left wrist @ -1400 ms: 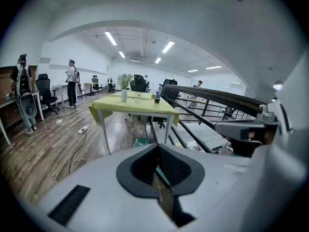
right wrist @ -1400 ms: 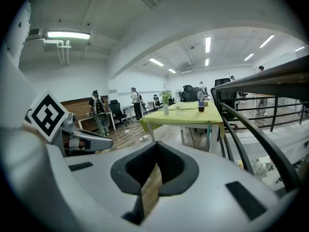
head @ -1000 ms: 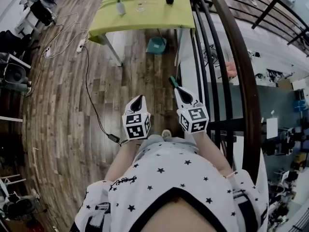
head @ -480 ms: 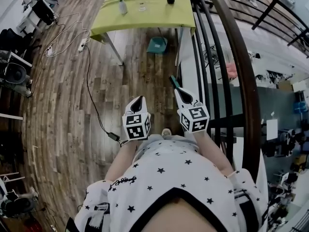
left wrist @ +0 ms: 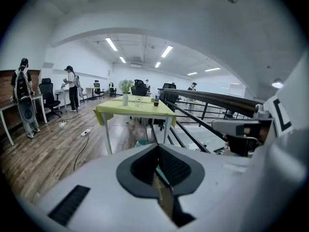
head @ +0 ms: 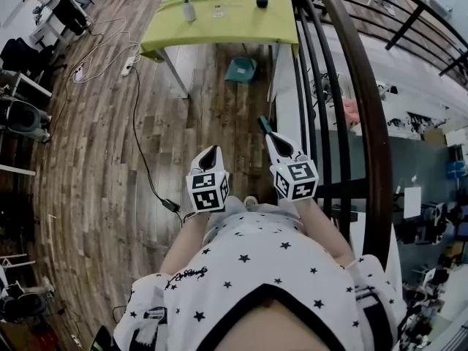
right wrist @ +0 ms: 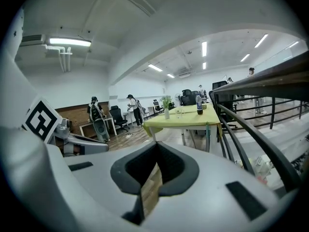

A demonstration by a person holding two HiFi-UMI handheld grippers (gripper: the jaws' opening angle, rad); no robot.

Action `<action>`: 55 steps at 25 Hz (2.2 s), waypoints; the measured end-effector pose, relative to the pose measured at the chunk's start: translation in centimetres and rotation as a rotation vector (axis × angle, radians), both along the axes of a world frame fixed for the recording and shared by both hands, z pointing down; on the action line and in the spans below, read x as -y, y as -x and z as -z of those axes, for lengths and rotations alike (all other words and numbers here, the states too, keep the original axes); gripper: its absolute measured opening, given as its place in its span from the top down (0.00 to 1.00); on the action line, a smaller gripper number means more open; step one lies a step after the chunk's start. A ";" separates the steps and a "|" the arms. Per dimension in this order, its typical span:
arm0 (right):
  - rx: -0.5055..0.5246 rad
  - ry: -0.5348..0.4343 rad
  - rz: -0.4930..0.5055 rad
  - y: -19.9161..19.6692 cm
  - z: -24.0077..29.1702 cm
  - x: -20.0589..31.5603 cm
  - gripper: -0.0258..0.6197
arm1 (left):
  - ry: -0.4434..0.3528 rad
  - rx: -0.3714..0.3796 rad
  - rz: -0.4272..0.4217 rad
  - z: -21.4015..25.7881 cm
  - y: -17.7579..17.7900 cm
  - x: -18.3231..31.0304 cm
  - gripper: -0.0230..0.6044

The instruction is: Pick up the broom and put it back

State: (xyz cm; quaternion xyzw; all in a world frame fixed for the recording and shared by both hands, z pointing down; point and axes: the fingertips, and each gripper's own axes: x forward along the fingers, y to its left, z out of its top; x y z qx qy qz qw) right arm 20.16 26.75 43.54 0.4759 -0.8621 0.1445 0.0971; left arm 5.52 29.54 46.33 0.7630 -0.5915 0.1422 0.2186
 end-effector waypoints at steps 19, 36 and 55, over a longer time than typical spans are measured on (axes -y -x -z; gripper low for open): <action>0.002 0.042 -0.021 -1.1 -1.5 3.4 0.97 | 0.031 -0.011 0.010 -1.4 -1.0 2.8 0.95; 0.025 0.065 -0.098 -0.5 -1.2 15.3 0.97 | 0.024 -0.024 -0.035 -1.0 0.4 15.4 0.95; 0.023 0.074 -0.192 3.0 -1.5 29.8 0.97 | 0.055 -0.028 -0.164 -1.4 4.1 31.4 0.95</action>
